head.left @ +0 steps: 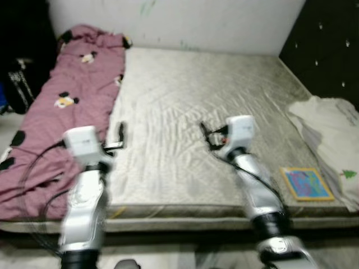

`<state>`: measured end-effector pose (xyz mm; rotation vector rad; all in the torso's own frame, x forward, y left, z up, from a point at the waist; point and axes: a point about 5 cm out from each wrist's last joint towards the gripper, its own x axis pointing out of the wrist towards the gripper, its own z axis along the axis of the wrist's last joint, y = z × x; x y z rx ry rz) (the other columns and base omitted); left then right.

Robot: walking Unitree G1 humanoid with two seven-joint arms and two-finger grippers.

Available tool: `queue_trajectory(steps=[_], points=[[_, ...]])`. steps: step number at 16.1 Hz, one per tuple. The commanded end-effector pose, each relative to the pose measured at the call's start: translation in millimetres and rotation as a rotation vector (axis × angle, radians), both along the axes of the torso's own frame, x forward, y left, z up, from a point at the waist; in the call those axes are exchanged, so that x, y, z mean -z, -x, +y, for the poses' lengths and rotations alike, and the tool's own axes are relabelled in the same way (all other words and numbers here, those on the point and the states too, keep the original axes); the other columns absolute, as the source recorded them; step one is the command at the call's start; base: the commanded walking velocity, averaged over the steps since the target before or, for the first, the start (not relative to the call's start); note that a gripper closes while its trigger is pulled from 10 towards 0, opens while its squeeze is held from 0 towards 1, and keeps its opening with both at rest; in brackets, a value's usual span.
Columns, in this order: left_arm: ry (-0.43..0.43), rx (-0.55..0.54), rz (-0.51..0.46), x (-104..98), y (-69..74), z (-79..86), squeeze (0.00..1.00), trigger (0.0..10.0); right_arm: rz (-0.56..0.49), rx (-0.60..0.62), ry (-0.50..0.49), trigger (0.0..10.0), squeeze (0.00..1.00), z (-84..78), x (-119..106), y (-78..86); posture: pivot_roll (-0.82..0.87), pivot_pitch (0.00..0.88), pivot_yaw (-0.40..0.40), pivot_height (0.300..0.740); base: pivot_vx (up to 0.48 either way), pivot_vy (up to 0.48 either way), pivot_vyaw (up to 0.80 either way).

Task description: Clean up the room

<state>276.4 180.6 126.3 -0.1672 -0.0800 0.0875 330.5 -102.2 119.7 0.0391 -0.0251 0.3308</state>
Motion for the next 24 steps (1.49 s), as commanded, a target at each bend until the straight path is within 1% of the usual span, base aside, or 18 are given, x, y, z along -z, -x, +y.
queue_trajectory(steps=[1,5,24], points=[[0.010,0.035,-0.019,-3.8,-2.0,-9.2,0.00,10.0,-0.015,0.033,0.014,10.0,0.00,-12.8,-3.9,-2.9,0.06,0.000,-0.058,0.740,0.000,0.480,0.00],[0.014,0.036,-0.019,-4.0,-2.7,-9.5,0.00,10.0,-0.010,0.035,0.013,10.0,0.00,-13.3,-3.6,-4.0,0.06,0.000,-0.059,0.740,0.000,0.480,-0.13],[0.030,0.033,-0.024,-4.2,-4.5,-9.7,0.00,10.0,-0.011,0.033,0.021,10.0,0.00,-13.2,-3.2,-6.3,0.06,0.000,-0.062,0.740,0.000,0.480,0.00]])
